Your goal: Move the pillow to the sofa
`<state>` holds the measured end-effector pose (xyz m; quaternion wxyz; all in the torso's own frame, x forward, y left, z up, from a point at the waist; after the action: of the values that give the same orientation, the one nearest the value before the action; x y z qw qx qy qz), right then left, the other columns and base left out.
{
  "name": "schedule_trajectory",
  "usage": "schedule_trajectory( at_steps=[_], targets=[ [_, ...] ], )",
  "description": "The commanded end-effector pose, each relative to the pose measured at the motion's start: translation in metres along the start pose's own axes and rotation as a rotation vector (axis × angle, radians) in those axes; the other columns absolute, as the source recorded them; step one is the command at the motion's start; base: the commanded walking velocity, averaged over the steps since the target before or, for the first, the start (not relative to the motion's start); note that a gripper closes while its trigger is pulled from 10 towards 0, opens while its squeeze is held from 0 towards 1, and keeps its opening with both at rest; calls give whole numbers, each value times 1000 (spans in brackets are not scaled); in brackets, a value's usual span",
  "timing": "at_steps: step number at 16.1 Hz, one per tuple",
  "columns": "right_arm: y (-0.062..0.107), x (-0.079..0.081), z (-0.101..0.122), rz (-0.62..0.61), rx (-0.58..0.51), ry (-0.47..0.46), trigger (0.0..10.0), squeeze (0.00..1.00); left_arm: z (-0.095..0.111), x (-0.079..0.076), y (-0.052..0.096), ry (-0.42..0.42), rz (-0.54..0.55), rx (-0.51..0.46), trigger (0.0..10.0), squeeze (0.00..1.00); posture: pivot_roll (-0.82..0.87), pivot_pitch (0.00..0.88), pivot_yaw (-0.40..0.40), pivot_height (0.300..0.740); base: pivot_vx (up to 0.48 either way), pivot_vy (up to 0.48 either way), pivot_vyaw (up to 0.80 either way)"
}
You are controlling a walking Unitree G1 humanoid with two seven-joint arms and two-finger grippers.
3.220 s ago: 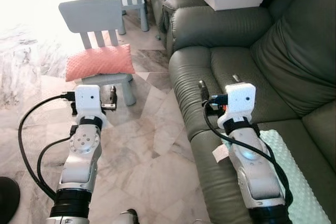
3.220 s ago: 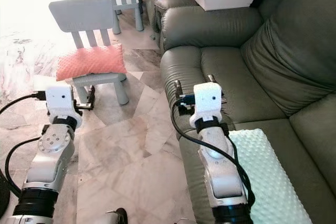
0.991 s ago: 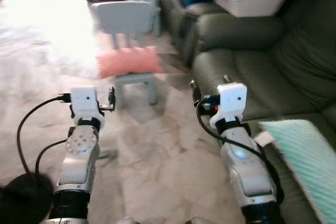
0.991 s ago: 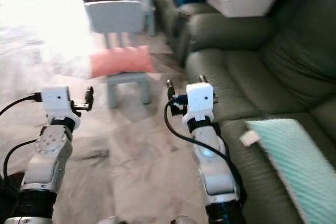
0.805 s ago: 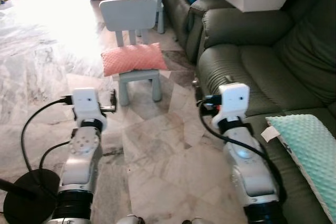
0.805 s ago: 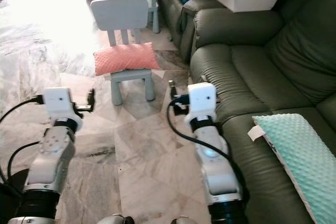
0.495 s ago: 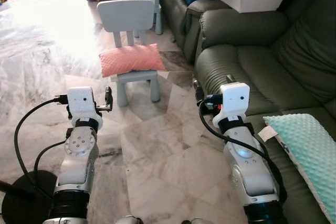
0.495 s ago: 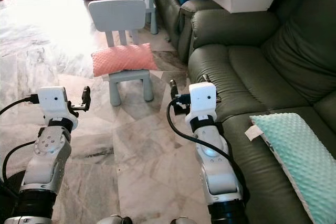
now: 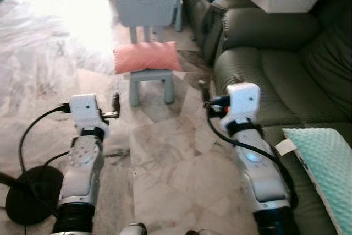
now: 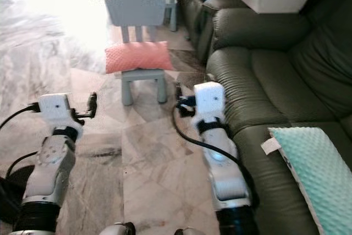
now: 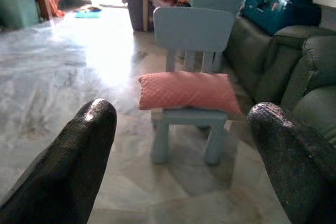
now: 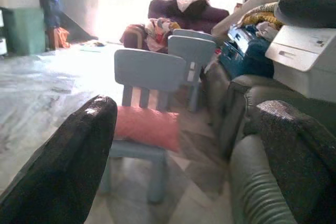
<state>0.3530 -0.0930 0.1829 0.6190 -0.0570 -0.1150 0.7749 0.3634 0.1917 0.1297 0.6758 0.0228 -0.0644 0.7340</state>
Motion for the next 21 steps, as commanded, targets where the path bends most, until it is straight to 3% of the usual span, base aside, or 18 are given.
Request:
schedule_trajectory(
  at_steps=[1, 8, 21],
  targets=[
    [1, -5, -4, -14, 13, 3, 10000, 0, 5, -6, 1, 2, -20, -19, 10000, 0, -105, 151, -53, 740, 0, 0, 0],
    [0, -2, -3, -4, 8, -2, 10000, 0, 2, -5, 1, 32, -25, -18, 10000, 0, -107, 152, -49, 740, 0, 0, 0],
    [0, 3, -2, 16, -1, 0, 10000, 0, 3, -5, 2, 12, -33, -25, 10000, 0, -108, 159, -44, 740, 315, 352, 0]
  ],
)
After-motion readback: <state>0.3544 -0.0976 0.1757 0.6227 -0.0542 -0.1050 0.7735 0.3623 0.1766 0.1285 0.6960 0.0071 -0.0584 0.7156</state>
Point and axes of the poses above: a point about 5 cm out from each wrist's last joint towards the gripper, its own y axis pointing back from the gripper into the wrist, its own z axis along the axis of the wrist's last joint, x = y × z, the point moved 5 cm from there along -y, pointing out of the wrist towards the gripper, and after that the axes turned 10 degrees about -y, right-handed, at the moved point
